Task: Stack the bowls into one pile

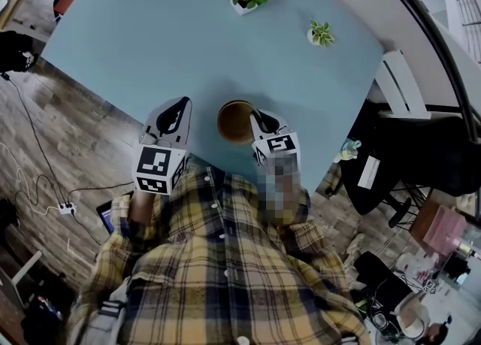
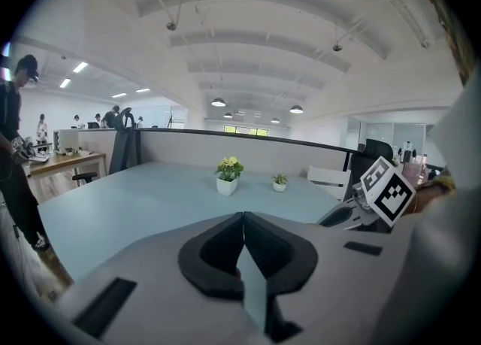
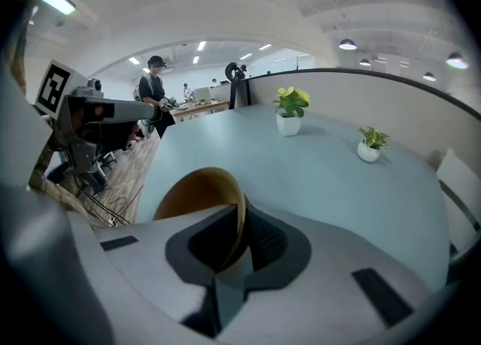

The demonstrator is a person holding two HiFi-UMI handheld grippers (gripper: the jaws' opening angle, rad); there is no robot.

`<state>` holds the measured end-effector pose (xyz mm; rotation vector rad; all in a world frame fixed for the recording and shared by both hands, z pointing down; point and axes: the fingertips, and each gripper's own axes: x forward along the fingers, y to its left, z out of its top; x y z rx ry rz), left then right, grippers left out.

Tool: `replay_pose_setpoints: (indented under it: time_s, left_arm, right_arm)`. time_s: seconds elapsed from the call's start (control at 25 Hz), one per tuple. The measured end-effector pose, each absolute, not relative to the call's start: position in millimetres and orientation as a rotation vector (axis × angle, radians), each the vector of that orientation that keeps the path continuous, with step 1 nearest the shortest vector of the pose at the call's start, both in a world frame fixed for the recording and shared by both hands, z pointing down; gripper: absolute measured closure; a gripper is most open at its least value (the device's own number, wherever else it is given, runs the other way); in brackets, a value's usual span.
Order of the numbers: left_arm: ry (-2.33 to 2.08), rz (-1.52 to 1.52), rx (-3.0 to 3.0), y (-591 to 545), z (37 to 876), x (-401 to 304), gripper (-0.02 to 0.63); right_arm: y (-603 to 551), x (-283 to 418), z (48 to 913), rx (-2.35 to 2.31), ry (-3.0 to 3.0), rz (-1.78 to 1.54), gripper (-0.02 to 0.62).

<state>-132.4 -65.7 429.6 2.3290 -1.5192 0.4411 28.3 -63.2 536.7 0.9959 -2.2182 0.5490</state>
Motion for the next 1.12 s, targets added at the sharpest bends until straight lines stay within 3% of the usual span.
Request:
replay_pose_setpoints:
  time_s: [0.24, 0.6, 1.12]
  left_arm:
    - [-1.532, 0.446, 2.322, -62, 429, -134, 0.615]
    - [-1.529, 0.452, 2.322, -65, 431, -130, 0.615]
    - [-1.468, 0.441, 2.411, -93, 416, -109, 0.615]
  right_arm:
    - [-62, 26, 538, 0.997, -2.225, 0.508, 0.554]
    - [-66, 31, 538, 1.039, -2.246, 0.501, 0.442]
    - [-86, 66, 496, 1.285, -2.283, 0.535, 0.433]
